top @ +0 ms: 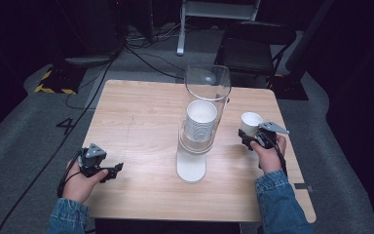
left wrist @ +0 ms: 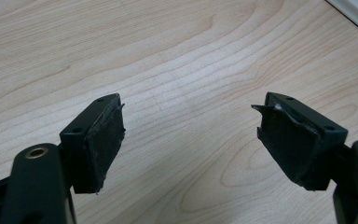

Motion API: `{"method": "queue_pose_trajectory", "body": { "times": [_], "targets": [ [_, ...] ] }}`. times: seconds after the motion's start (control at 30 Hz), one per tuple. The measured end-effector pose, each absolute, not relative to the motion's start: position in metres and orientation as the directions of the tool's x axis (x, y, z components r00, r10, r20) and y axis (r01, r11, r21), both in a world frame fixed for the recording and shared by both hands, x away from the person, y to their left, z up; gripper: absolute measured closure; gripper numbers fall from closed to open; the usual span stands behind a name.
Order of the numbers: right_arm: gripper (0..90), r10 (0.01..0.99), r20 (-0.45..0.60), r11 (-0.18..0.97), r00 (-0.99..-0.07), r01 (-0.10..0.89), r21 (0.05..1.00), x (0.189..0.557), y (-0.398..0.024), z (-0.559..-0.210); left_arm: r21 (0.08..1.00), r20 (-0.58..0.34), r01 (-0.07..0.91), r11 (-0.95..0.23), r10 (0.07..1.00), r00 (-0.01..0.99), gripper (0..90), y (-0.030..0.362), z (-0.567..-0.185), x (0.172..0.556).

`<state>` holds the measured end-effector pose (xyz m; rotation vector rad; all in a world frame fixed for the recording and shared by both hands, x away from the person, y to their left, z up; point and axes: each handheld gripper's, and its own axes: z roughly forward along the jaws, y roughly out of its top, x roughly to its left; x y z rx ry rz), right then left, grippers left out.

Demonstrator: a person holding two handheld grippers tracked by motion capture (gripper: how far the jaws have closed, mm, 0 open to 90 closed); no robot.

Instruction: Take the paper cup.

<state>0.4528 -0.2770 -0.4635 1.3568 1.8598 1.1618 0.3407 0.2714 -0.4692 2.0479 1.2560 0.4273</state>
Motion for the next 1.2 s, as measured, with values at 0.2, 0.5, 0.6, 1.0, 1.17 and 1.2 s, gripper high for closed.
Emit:
{"method": "queue_pose_trajectory", "body": {
  "times": [0.2, 0.5, 0.6, 1.0, 1.17, 1.2],
  "targets": [
    [32.9, 0.941, 0.066, 0.119, -0.333, 0.506, 0.855, 0.457, -0.282, -0.472, 0.696, -0.071, 0.648, -0.309, 0.869, 0.49, 22.4, 0.269, -0.47, 0.342],
    [32.9, 0.937, 0.043, 0.158, -0.346, 0.532, 0.832, 0.46, -0.284, -0.48, 0.694, -0.07, 0.648, -0.314, 0.866, 0.494, 22.5, 0.268, -0.47, 0.343],
    [32.8, 0.935, 0.04, 0.168, -0.353, 0.54, 0.825, 0.459, -0.284, -0.483, 0.695, -0.069, 0.647, -0.313, 0.867, 0.494, 22.5, 0.269, -0.47, 0.343],
    [32.6, 0.926, 0.009, 0.22, -0.377, 0.559, 0.8, 0.46, -0.282, -0.492, 0.691, -0.077, 0.65, -0.314, 0.863, 0.499, 22.5, 0.268, -0.47, 0.343],
    [32.4, 0.922, 0.006, 0.231, -0.386, 0.564, 0.793, 0.461, -0.282, -0.495, 0.694, -0.072, 0.647, -0.317, 0.863, 0.5, 22.5, 0.268, -0.47, 0.343],
    [32.1, 0.924, 0.008, 0.23, -0.382, 0.572, 0.787, 0.46, -0.282, -0.496, 0.694, -0.073, 0.647, -0.316, 0.863, 0.5, 22.5, 0.268, -0.47, 0.344]
  ]
}}
